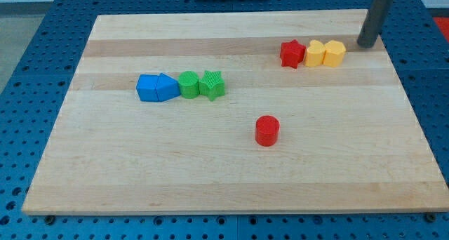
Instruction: Drag the red circle parallel left to the red star
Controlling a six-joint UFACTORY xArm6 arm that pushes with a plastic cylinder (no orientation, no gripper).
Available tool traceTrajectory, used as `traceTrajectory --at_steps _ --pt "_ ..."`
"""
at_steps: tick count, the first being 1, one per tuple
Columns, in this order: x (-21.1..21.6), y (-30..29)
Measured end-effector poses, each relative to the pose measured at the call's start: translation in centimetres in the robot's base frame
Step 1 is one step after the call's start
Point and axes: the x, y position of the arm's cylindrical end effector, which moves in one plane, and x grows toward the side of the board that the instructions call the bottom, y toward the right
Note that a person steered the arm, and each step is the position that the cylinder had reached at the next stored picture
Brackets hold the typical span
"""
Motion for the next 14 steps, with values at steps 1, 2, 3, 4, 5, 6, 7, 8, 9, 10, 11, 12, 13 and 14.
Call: traceTrajectory --at_steps 1,2,3,4,5,6,7,8,9,10,11,12,13,14 --pt "3.5 -0.1" --pt "6.9 -0.8" --pt "11.1 -3.2" --pt "15.1 -6.4" --pt "19.5 -9.0" --pt "23.2 -11.9" --pt "24.5 -16.8" --pt "24.6 -21.8" --pt "24.6 -23.6" --pt "24.3 -23.4" --pt "22.6 -23.3" --pt "21.8 -22.3" --pt "21.3 -20.8" --pt "20.5 -19.7"
